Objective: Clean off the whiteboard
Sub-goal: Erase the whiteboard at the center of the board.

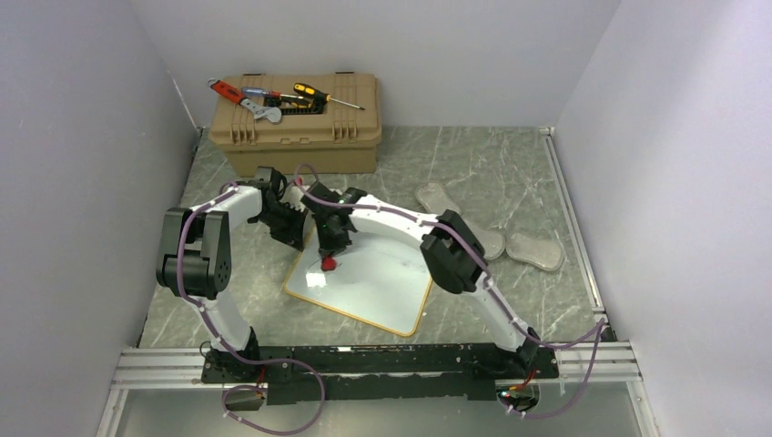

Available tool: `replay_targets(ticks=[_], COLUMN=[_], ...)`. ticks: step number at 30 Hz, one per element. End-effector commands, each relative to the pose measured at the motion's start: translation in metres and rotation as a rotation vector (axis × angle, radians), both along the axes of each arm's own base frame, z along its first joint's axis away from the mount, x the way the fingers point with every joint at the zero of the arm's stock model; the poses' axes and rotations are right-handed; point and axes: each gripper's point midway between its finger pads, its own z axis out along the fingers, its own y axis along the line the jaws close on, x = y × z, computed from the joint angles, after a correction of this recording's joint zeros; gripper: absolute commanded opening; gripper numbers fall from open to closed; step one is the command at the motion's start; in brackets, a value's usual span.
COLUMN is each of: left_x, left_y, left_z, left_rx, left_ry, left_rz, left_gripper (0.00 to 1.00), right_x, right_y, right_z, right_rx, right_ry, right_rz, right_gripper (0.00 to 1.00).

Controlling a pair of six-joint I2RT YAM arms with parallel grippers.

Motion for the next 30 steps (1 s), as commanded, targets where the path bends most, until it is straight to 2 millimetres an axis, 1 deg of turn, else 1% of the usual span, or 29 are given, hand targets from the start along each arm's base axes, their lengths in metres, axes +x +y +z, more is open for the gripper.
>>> replay_targets(ticks=[1,3,5,7,8,9,10,11,12,13,14,15,16,18,22,24,25,27,29,30], left_x=[-0.015,-0.015,-0.015,-0.015,-0.015,-0.015,-0.014,-0.014,-0.014,-0.014,-0.014,-0.014,-0.013,-0.013,-0.013,-0.013,-0.013,-0.010,-0.007,-0.004], left_y=[-0.005,-0.005,-0.005,-0.005,-0.005,-0.005,-0.005,-0.006,-0.006,-0.006,-0.006,-0.006,-0.007,-0.006,-0.005,-0.005,-0.005,-0.004,-0.002,-0.001], left_z=[-0.007,-0.005,-0.004,-0.004,-0.005,-0.005,-0.005,-0.005,-0.005,-0.006,-0.006,-0.006,-0.006,-0.006,-0.005,-0.004,-0.002,0.006,0.024,0.034], left_rx=[-0.004,-0.005,-0.005,-0.005,-0.005,-0.005,-0.006,-0.008,-0.009,-0.010,-0.011,-0.011,-0.013,-0.011,-0.004,-0.001,-0.001,0.002,-0.020,-0.029], left_ry=[0.068,0.064,0.060,0.059,0.059,0.058,0.058,0.059,0.060,0.060,0.061,0.061,0.061,0.062,0.062,0.062,0.064,0.057,0.034,0.015], left_rz=[-0.025,-0.025,-0.028,-0.030,-0.031,-0.031,-0.032,-0.031,-0.030,-0.030,-0.029,-0.029,-0.028,-0.026,-0.028,-0.027,-0.027,-0.030,-0.029,-0.034], left_gripper=[0.00,0.00,0.00,0.00,0.00,0.00,0.00,0.00,0.00,0.00,0.00,0.00,0.00,0.00,0.00,0.00,0.00,0.06,0.14,0.19], right_x=[-0.023,-0.020,-0.016,-0.014,-0.011,-0.010,-0.007,-0.006,-0.004,-0.004,-0.007,-0.008,-0.009,-0.012,-0.022,-0.025,-0.024,-0.012,0.007,0.018], right_y=[0.029,0.024,0.005,-0.023,-0.038,-0.055,-0.073,-0.098,-0.104,-0.115,-0.121,-0.120,-0.116,-0.101,-0.057,-0.041,-0.039,-0.050,-0.073,-0.084], right_z=[-0.020,-0.024,-0.028,-0.033,-0.030,-0.032,-0.035,-0.044,-0.040,-0.043,-0.045,-0.044,-0.043,-0.043,-0.039,-0.035,-0.032,-0.022,-0.003,0.018], right_rx=[-0.014,-0.037,-0.075,-0.100,-0.100,-0.110,-0.131,-0.164,-0.158,-0.167,-0.171,-0.171,-0.164,-0.158,-0.107,-0.085,-0.081,-0.101,-0.096,-0.064], right_ry=[0.070,0.062,0.059,0.071,0.070,0.078,0.076,0.087,0.079,0.085,0.090,0.090,0.095,0.099,0.109,0.122,0.125,0.097,0.065,0.037], right_rz=[0.070,0.058,0.033,-0.009,-0.035,-0.062,-0.093,-0.130,-0.143,-0.159,-0.162,-0.161,-0.153,-0.129,-0.058,-0.034,-0.031,-0.052,-0.096,-0.121], right_gripper=[0.00,0.00,0.00,0.00,0.00,0.00,0.00,0.00,0.00,0.00,0.00,0.00,0.00,0.00,0.00,0.00,0.00,0.00,0.00,0.00])
